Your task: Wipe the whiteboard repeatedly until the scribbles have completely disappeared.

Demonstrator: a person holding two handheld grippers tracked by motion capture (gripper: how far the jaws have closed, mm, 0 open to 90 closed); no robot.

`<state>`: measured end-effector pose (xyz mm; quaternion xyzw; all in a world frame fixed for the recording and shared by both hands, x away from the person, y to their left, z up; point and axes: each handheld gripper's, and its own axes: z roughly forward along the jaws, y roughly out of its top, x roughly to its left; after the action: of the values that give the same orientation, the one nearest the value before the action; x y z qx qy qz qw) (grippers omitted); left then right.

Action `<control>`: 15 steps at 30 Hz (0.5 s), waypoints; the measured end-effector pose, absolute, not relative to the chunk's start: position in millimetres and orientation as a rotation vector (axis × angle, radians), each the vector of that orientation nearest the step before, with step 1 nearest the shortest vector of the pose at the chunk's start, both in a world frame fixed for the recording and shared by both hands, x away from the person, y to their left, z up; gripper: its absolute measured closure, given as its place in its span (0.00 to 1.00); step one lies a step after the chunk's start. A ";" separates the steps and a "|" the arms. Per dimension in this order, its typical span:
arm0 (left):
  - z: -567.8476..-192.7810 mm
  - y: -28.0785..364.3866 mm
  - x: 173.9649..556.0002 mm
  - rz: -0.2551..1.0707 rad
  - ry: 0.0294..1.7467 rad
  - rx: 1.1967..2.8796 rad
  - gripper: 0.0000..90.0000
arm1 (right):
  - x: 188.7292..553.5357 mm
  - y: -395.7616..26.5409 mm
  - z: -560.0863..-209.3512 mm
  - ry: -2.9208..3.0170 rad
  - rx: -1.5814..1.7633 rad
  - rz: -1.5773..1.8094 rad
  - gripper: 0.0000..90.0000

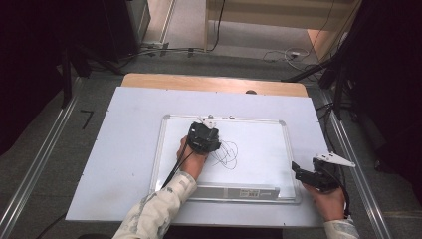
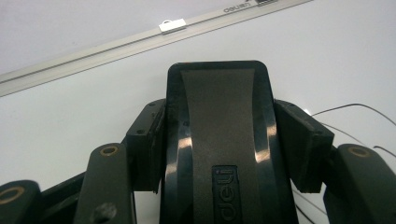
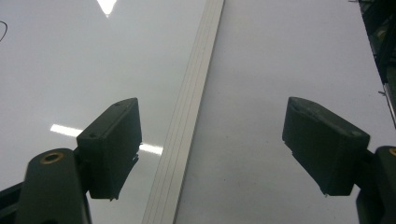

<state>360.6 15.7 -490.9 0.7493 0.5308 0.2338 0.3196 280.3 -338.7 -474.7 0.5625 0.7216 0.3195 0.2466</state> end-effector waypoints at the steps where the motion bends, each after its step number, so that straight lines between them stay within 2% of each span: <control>1: -491.2 14.4 360.3 0.617 1.390 1.970 0.45 | 280.3 -338.7 -474.7 1.968 1.535 0.873 0.20; 15: -491.1 0.2 356.9 0.598 1.338 2.006 0.45 | 280.6 -338.3 -474.7 1.970 1.534 0.873 0.20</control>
<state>356.9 0.2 -491.1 0.7643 0.5099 0.2278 0.3225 280.6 -338.3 -474.7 0.5621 0.7219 0.3199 0.2459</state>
